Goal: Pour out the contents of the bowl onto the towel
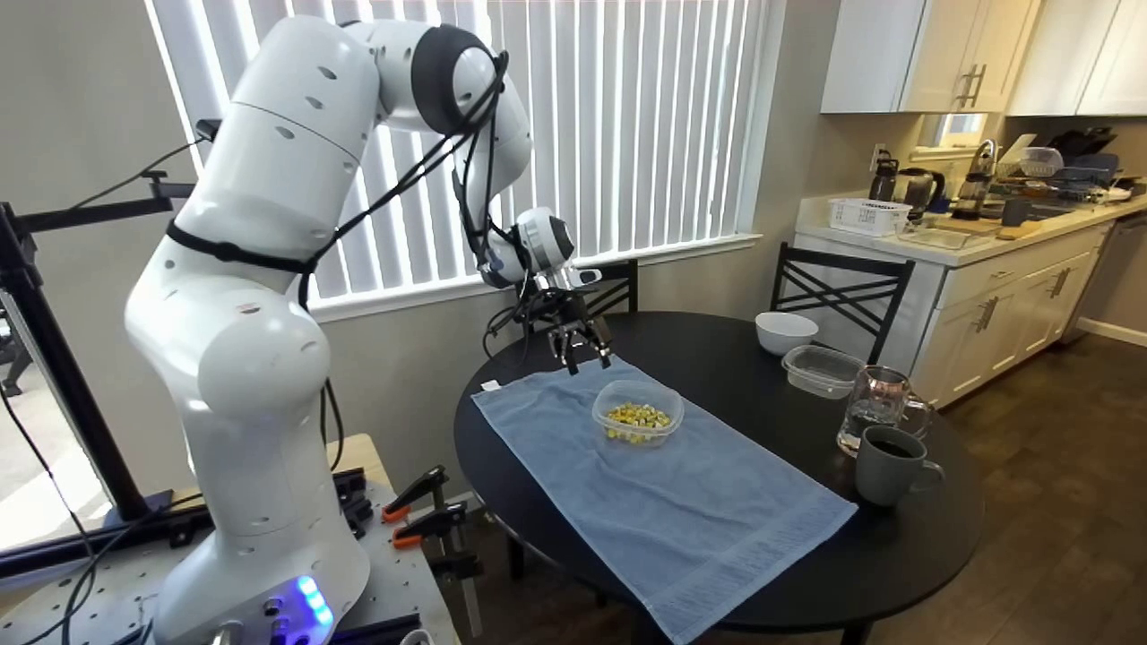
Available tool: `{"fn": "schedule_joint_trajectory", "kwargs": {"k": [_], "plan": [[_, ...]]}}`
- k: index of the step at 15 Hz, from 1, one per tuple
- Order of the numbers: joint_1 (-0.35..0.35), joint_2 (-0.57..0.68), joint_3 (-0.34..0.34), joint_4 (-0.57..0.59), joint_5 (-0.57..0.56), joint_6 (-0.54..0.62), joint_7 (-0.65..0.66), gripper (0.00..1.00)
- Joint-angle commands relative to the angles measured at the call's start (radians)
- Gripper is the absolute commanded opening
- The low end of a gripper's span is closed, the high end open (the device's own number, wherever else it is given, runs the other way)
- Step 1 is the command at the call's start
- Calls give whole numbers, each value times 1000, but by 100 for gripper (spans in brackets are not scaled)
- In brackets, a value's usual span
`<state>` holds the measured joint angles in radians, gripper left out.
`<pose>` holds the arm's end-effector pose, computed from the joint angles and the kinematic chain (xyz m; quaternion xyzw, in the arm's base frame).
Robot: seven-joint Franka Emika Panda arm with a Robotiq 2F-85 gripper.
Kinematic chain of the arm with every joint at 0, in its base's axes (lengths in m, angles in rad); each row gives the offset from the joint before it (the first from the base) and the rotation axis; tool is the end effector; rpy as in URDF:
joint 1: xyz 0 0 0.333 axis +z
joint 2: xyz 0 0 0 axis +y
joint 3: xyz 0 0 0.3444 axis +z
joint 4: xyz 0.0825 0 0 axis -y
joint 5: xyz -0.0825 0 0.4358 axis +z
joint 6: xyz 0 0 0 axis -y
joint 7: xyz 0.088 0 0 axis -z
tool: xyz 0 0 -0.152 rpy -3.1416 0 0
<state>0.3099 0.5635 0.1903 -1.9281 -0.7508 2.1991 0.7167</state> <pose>0.5833 0.2661 0.1251 0.9581 0.1455 0.0226 0.2456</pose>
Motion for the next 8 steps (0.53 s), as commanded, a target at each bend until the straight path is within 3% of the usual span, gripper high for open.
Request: {"fn": "schedule_joint_trajectory", "kwargs": {"k": [1, 8], "plan": [[24, 11, -54, -27, 30, -20, -45, 100], [36, 39, -109, -50, 6, -31, -27, 100]]}}
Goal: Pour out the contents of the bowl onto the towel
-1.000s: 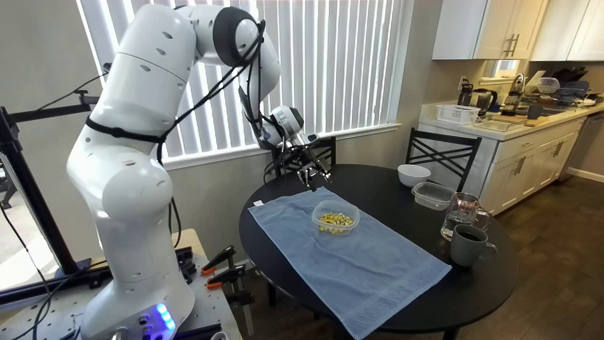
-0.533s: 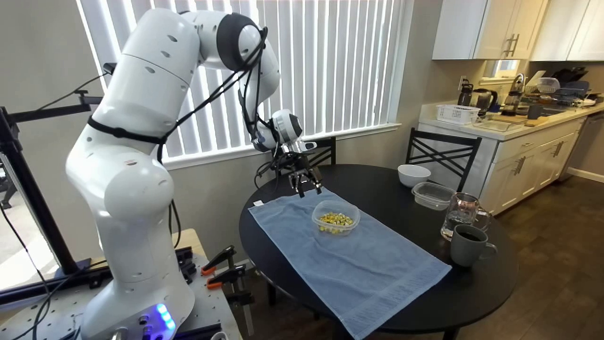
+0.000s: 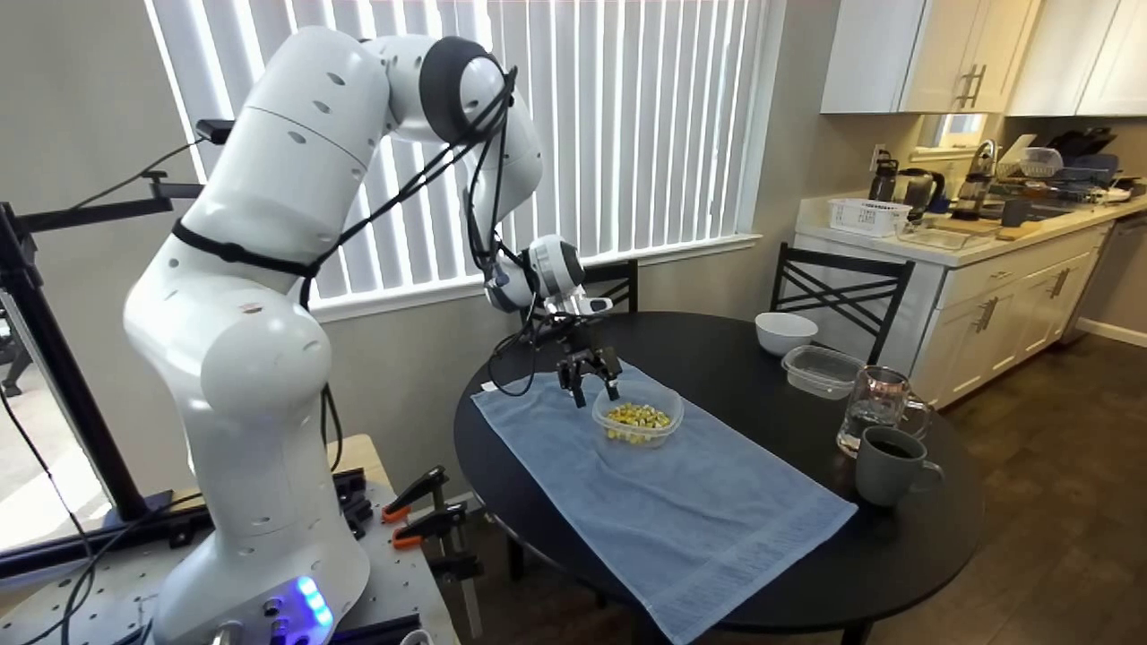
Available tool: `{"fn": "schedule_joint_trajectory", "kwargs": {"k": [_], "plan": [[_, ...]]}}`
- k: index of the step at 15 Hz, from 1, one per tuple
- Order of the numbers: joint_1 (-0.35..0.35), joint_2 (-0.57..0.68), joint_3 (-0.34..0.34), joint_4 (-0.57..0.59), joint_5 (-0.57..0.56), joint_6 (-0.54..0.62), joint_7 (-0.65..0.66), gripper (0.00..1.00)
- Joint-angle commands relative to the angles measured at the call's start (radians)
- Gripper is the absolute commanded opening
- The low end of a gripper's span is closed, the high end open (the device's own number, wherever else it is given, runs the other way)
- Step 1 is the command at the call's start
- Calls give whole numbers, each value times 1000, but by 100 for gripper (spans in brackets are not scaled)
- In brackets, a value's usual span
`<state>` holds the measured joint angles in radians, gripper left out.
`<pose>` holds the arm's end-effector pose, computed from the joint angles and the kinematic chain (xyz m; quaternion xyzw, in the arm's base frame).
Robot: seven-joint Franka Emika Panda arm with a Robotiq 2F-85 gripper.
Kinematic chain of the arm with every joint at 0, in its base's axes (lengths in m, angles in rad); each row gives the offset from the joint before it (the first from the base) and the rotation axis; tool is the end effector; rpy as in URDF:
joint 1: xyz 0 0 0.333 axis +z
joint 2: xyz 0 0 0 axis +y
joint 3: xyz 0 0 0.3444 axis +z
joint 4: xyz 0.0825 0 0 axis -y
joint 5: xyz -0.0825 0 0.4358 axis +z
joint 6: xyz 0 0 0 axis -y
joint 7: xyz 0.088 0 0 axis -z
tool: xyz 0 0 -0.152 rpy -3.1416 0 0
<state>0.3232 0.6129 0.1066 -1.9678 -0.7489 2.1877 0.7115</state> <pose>0.5708 0.2111 0.0775 0.9505 0.1298 -0.0269 0.2810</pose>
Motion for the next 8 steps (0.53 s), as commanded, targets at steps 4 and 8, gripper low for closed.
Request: {"fn": "schedule_joint_trajectory", "kwargs": {"k": [4, 8], "plan": [[48, -15, -52, -8, -41, -13, 5, 100], [65, -7, -64, -8, -84, -16, 15, 100]]}}
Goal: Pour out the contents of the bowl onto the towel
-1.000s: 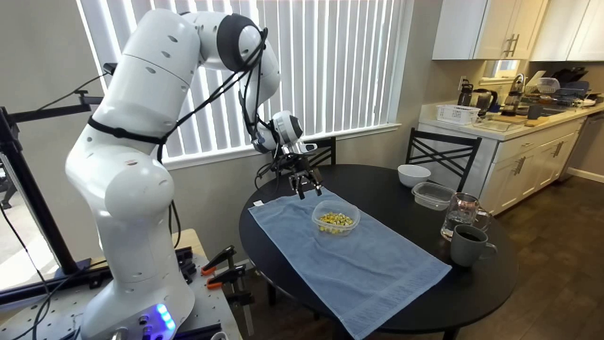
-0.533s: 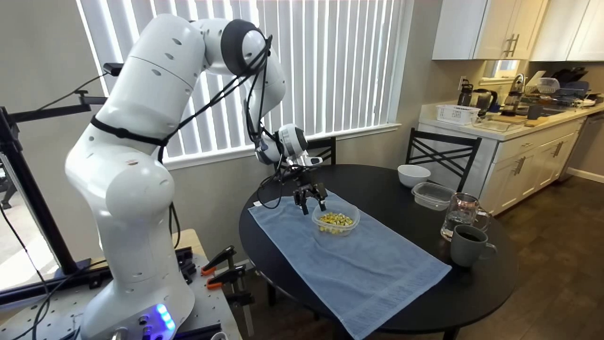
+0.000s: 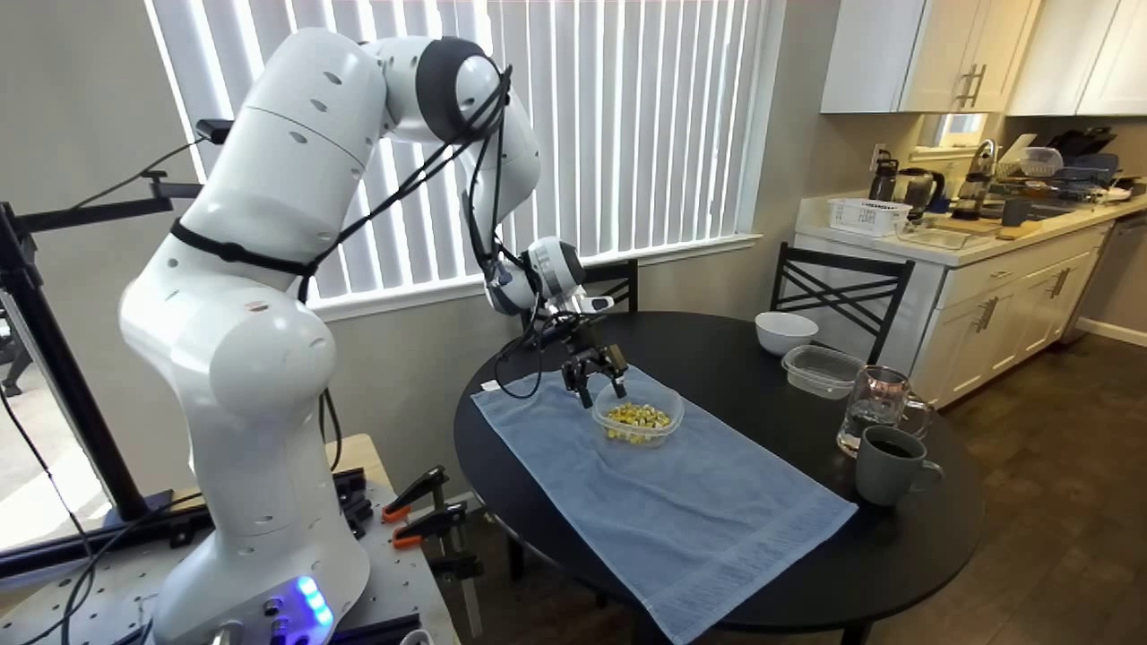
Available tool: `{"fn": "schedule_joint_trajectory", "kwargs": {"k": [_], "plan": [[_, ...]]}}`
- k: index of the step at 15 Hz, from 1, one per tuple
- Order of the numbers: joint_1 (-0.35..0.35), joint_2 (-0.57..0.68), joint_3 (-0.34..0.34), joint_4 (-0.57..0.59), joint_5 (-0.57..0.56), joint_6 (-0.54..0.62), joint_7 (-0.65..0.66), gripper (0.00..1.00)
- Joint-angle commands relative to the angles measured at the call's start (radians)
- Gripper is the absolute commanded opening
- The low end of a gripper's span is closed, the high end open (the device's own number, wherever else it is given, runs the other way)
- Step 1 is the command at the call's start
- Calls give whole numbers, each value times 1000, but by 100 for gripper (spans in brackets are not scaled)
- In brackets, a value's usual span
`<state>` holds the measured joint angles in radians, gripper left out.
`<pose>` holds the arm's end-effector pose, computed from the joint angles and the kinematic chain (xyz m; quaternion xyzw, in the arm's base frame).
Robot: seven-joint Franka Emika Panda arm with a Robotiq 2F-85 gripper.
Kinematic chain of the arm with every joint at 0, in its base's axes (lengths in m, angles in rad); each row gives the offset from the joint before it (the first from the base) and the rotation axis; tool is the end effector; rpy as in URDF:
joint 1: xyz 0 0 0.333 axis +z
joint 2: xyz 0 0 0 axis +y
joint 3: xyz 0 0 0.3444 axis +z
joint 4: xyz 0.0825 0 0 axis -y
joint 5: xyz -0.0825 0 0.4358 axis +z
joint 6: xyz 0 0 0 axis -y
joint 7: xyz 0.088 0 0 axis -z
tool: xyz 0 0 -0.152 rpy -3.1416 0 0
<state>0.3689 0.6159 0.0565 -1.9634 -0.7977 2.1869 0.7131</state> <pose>0.5764 0.2058 0.0783 0.9403 0.1467 -0.0127 0.3067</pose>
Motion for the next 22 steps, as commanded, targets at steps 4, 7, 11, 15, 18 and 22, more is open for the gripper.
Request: {"fn": "schedule_joint_trajectory", "kwargs": {"k": [4, 7, 11, 15, 18, 22], "plan": [[19, -8, -22, -27, -86, -15, 20, 100], [14, -10, -34, -44, -134, -26, 35, 100], [6, -32, -50, -60, -223, -79, 45, 100], [-13, -57, -45, -62, -321, -121, 82, 100], [-30, -69, -30, -63, -367, -129, 115, 100], [-37, -64, -25, -62, -428, -130, 197, 100]]}}
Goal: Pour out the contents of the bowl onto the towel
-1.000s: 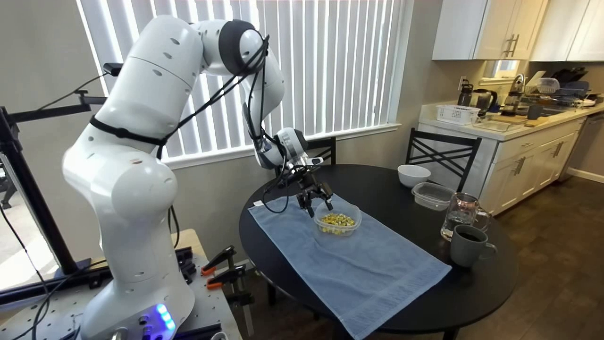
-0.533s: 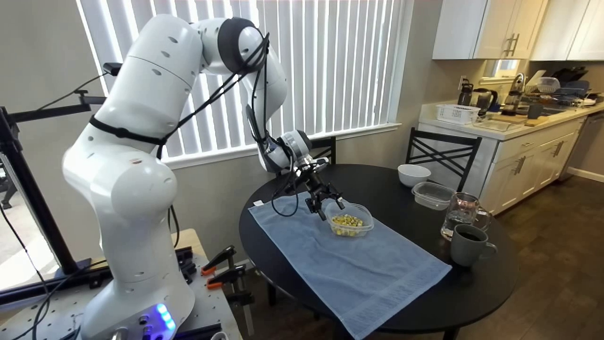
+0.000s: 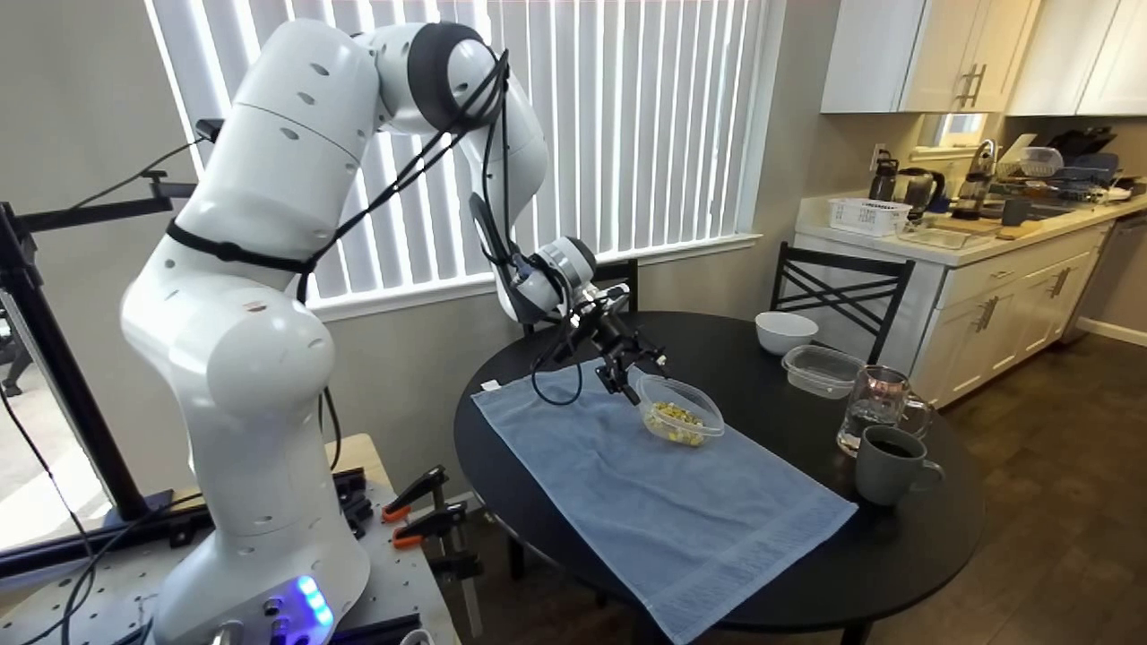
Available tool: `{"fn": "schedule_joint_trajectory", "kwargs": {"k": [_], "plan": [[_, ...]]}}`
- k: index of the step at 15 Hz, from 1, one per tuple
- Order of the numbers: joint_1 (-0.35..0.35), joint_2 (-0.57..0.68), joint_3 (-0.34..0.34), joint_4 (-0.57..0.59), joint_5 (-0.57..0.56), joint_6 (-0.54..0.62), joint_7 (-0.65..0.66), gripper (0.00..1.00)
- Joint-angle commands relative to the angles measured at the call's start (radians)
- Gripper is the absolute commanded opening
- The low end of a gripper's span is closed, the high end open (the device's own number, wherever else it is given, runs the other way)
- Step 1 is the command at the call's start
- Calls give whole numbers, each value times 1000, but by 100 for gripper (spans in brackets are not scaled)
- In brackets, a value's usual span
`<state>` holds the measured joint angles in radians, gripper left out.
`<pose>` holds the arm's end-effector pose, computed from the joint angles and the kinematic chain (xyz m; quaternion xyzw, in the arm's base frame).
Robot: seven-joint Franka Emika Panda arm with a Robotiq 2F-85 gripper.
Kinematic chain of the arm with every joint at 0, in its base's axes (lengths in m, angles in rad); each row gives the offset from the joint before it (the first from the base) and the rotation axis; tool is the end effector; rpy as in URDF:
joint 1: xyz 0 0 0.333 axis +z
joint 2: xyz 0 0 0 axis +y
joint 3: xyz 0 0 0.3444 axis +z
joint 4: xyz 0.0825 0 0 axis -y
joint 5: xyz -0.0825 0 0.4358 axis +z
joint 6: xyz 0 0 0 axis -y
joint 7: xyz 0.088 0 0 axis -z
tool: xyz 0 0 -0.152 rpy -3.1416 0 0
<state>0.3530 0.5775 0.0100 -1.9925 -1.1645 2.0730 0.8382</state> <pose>0.6029 0.1399 0.1083 0.8765 0.1736 0.0570 0.4455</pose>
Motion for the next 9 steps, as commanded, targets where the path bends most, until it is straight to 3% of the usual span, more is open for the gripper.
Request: {"fn": "schedule_joint_trajectory", "kwargs": {"k": [1, 4, 5, 6, 9], "plan": [[-24, -22, 23, -32, -74, -18, 96, 100], [-33, -16, 31, -27, -93, -16, 191, 100], [-39, -16, 36, -27, -98, -13, 213, 83], [-44, -18, 41, -28, -96, -10, 230, 74], [-57, -28, 58, -37, -81, 1, 272, 54]]}}
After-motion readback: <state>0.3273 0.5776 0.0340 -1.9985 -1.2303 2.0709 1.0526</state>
